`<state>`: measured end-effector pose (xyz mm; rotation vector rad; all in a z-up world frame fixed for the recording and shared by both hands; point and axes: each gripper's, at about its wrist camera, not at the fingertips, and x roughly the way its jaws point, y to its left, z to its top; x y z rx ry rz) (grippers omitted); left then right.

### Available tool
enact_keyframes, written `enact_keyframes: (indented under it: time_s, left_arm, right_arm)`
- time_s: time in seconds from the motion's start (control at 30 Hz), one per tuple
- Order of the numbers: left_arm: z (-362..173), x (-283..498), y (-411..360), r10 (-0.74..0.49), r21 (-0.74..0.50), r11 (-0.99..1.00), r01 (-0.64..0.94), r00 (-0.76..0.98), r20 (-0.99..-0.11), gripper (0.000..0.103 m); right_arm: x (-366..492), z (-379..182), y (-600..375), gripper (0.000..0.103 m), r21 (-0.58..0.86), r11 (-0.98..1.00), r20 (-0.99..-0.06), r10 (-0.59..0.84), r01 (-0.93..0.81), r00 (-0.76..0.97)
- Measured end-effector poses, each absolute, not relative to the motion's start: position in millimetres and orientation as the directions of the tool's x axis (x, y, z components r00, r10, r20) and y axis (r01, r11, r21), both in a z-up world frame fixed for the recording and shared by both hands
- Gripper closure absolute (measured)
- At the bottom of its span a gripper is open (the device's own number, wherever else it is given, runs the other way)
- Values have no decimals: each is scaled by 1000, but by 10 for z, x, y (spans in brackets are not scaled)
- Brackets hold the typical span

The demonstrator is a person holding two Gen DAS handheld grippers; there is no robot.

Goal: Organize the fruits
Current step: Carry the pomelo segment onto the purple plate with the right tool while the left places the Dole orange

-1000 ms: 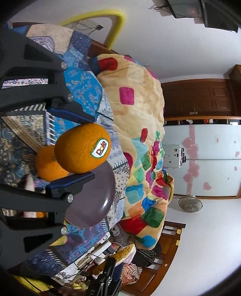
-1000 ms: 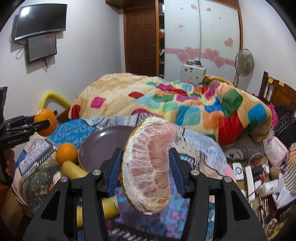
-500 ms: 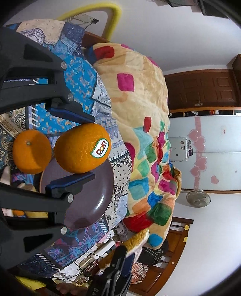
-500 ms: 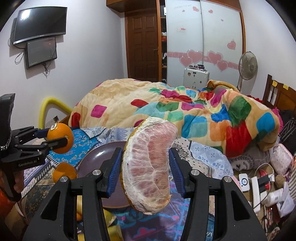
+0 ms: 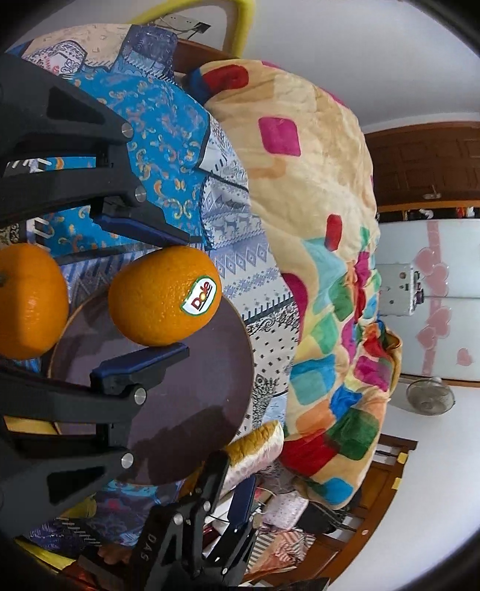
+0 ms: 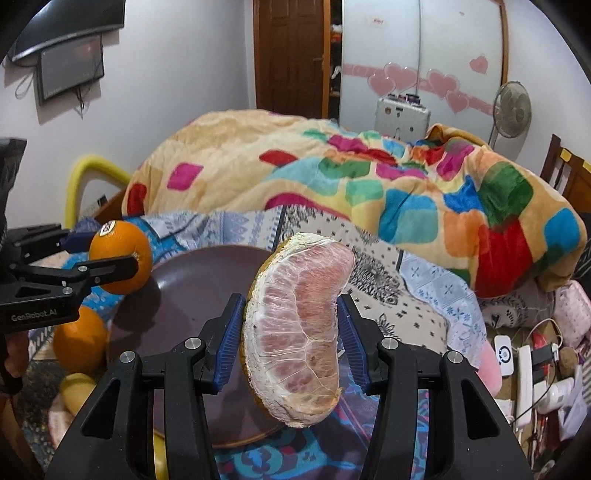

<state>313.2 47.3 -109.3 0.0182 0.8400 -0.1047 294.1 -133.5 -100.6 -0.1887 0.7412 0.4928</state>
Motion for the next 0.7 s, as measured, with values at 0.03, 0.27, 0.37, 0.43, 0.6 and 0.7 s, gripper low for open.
enact_keyframes:
  time_s: [0.03,0.27,0.37,0.43,0.6,0.7]
  left_arm:
    - [-1113,3156,448,-84,-19,994,105,659,-748,50]
    - [-1219,3274,376,-110,-34,990,134,614,-782,50]
    - [-1257,3303,373,-113,-40,990,134,602,-790,50]
    - [-1257,3300,369,-116,-41,990,137,603,-789,50]
    - [-1266,3283,356,-113,-30,989,146,607,-786,50]
    - [-1255,3269,346,-111,-27,989,145,608,-787,48]
  right_arm:
    - [2968,-1047,-1307,56,-3,868,-697,354,-497,623]
    - [3084,-1218,-1197,56,-23,857,-743,329,-514,582]
    - [3106,-1251,-1165,56,-29,852,-752,326,-523,572]
    - [3111,-1262,-1141,56,-35,848,-759,321,-528,567]
    - [3118,-1309,-1102,55,-40,845,-772,313,-534,553]
    - [3113,-1329,-1103,55,-45,847,-774,305,-529,555]
